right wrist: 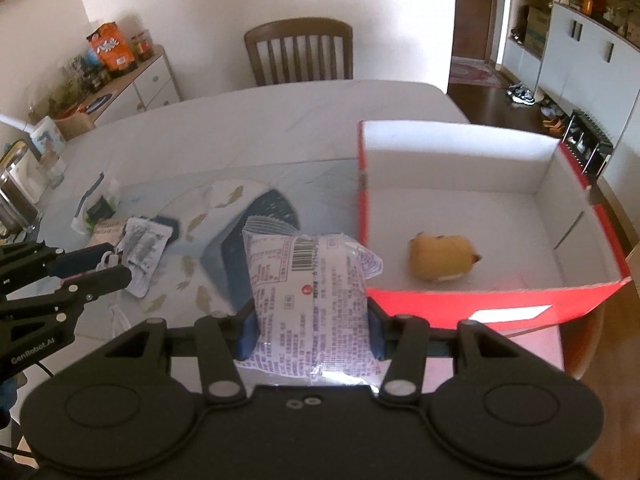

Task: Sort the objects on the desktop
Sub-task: 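Carry the food bag and white cable with both tools over the red box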

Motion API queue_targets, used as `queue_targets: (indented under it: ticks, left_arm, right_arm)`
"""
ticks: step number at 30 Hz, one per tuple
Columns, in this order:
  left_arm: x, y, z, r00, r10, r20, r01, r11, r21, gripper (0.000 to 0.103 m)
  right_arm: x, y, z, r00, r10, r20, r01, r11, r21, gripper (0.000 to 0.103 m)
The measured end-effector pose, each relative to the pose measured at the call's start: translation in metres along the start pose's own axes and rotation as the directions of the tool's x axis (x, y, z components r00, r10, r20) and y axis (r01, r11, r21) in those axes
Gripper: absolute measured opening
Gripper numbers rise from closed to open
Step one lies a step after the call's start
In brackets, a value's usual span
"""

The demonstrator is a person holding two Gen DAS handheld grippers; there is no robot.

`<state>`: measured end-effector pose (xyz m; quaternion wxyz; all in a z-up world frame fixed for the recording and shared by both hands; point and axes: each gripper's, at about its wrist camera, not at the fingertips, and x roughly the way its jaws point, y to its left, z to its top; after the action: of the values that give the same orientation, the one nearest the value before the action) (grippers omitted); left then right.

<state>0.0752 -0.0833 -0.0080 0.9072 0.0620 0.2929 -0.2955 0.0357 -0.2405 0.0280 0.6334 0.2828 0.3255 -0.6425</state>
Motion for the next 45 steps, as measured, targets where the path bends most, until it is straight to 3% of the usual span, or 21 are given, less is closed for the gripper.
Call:
queue_targets:
  ticks: [23,36,45]
  left_arm:
    - [0.085,-0.084,0.093,0.994,-0.096,0.046,0.089,0.988,0.126,0.023]
    - [0.139,-0.098,0.117,0.994,-0.107,0.016,0.104,0.986,0.128,0.023]
    - [0.196,-0.106,0.121,0.995,-0.064,-0.081,0.074,0.988,0.137,0.023]
  right_arm:
    - [-0.005,-0.115,0.026,0.996,-0.084,0.036,0.083,0.996,0.019,0.051]
    - [0.021,-0.154,0.04,0.992,-0.121,0.02,0.12,0.992,0.033,0.051]
    - [0.052,-0.172,0.041,0.992,-0.124,-0.038,0.125,0.992,0.028,0.051]
